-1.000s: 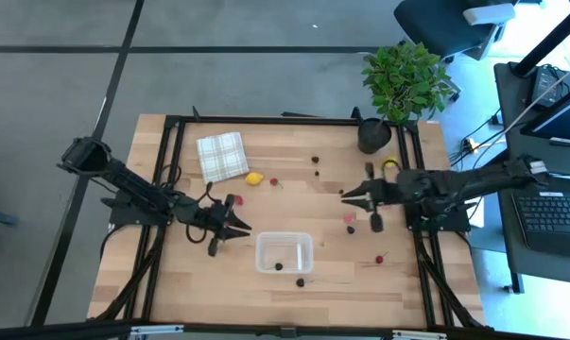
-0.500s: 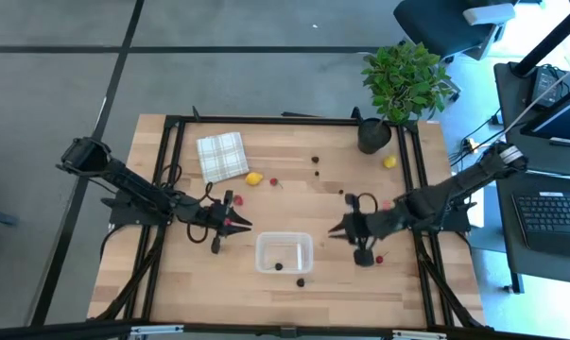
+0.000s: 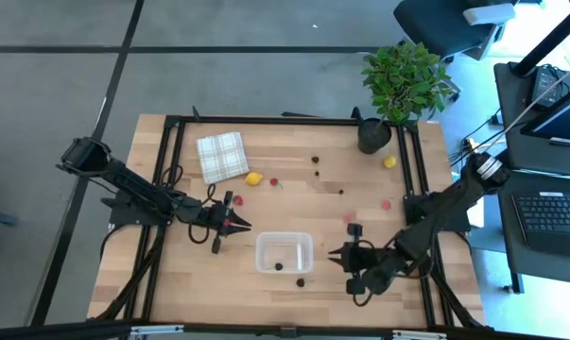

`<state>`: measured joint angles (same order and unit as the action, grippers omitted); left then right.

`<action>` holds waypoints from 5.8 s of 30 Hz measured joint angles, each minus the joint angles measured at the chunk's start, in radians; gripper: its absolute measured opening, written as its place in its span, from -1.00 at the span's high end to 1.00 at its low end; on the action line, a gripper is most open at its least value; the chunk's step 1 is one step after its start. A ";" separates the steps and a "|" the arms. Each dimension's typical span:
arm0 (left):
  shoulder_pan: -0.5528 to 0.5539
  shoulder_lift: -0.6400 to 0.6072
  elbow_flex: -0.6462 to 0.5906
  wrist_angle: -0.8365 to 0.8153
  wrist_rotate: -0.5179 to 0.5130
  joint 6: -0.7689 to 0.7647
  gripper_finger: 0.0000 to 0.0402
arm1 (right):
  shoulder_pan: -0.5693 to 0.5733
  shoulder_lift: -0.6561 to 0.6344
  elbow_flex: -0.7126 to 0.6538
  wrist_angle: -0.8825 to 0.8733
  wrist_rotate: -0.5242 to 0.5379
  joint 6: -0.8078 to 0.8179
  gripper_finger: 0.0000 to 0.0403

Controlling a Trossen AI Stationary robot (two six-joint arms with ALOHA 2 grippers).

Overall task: Pick and placing Produce into tupperware
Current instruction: Put the black cherry into the transparent bin

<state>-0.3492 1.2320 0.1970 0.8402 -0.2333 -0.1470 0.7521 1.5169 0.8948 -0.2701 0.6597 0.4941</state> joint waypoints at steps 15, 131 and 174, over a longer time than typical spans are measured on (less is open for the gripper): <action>-0.001 0.000 0.000 -0.002 -0.001 0.000 0.91 | -0.001 0.087 0.000 0.167 -0.085 -0.054 0.69; -0.053 0.000 0.000 -0.125 -0.001 -0.007 0.68 | -0.010 0.527 0.317 -0.010 -0.146 0.081 -0.21; -0.053 0.000 0.000 -0.125 -0.001 -0.008 0.96 | -0.011 0.528 0.317 -0.009 -0.166 0.097 0.96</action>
<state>-0.4024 1.2324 0.1970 0.7155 -0.2344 -0.1555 0.7414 2.0445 1.2119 -0.2790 0.4942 0.5911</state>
